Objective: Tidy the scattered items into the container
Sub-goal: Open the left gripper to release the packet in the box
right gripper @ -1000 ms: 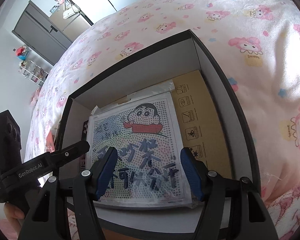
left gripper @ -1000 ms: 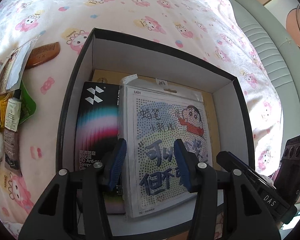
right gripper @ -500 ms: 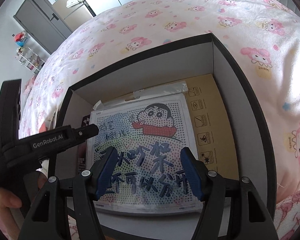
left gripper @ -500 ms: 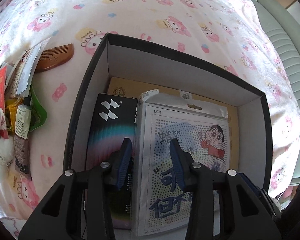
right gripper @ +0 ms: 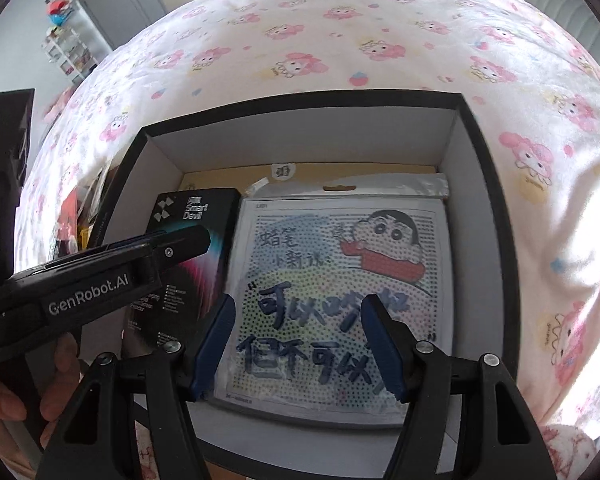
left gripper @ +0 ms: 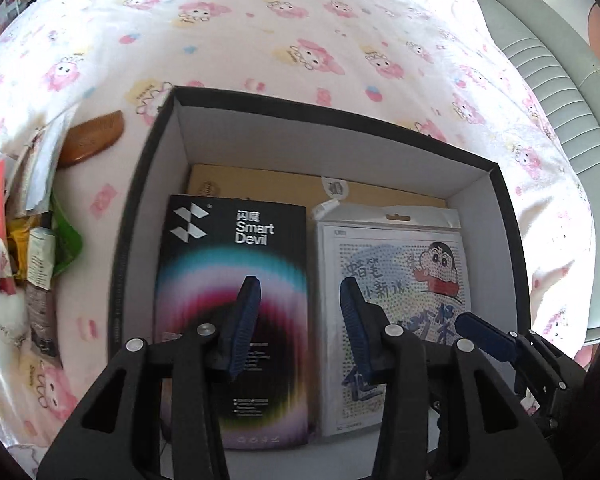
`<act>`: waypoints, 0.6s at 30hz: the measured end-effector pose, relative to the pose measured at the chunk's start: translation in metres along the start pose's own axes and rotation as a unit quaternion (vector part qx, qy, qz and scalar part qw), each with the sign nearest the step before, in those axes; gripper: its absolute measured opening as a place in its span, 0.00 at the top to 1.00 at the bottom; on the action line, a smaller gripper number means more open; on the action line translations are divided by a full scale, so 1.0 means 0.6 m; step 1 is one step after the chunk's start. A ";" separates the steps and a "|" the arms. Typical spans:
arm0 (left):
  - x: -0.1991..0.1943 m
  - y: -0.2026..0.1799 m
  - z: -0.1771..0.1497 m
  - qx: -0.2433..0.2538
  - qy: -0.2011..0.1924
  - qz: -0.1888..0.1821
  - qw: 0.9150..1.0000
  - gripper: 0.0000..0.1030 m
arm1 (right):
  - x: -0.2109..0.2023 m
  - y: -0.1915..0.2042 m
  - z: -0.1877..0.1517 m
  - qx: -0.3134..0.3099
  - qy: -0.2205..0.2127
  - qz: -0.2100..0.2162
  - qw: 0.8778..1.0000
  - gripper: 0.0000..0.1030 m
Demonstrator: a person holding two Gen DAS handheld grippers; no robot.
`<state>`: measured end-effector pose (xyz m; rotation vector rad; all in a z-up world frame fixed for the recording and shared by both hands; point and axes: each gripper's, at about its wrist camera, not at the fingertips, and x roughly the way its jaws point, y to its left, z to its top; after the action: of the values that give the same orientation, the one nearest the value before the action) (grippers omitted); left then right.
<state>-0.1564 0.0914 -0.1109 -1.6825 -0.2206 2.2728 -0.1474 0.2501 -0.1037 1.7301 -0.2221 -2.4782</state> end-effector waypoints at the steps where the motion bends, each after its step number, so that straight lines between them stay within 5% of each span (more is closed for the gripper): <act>1: -0.005 0.004 -0.002 -0.001 -0.001 -0.004 1.000 0.60 | 0.007 0.007 0.004 -0.007 0.008 0.008 1.000 0.39; 7: 0.012 0.031 -0.010 -0.017 0.022 -0.007 1.000 0.60 | 0.046 0.026 -0.011 -0.003 0.038 0.012 0.999 0.39; 10: 0.029 0.029 0.004 -0.012 0.032 -0.007 0.999 0.60 | 0.050 0.017 -0.028 -0.001 0.034 -0.051 0.998 0.39; 12: 0.035 0.014 0.014 -0.007 0.036 -0.017 0.999 0.60 | 0.046 -0.002 -0.033 0.025 0.028 -0.055 0.998 0.39; 14: 0.042 -0.003 0.026 -0.003 0.043 -0.009 0.999 0.60 | 0.044 -0.019 -0.024 0.046 0.034 -0.030 0.998 0.39; 18: 0.061 -0.025 0.064 0.001 0.051 0.009 0.999 0.64 | 0.018 -0.025 0.032 0.003 0.012 -0.072 0.997 0.39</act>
<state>-0.2005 0.1199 -0.1283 -1.7996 -0.1811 2.1923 -0.1693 0.2640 -0.1095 1.8399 -0.1064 -2.5549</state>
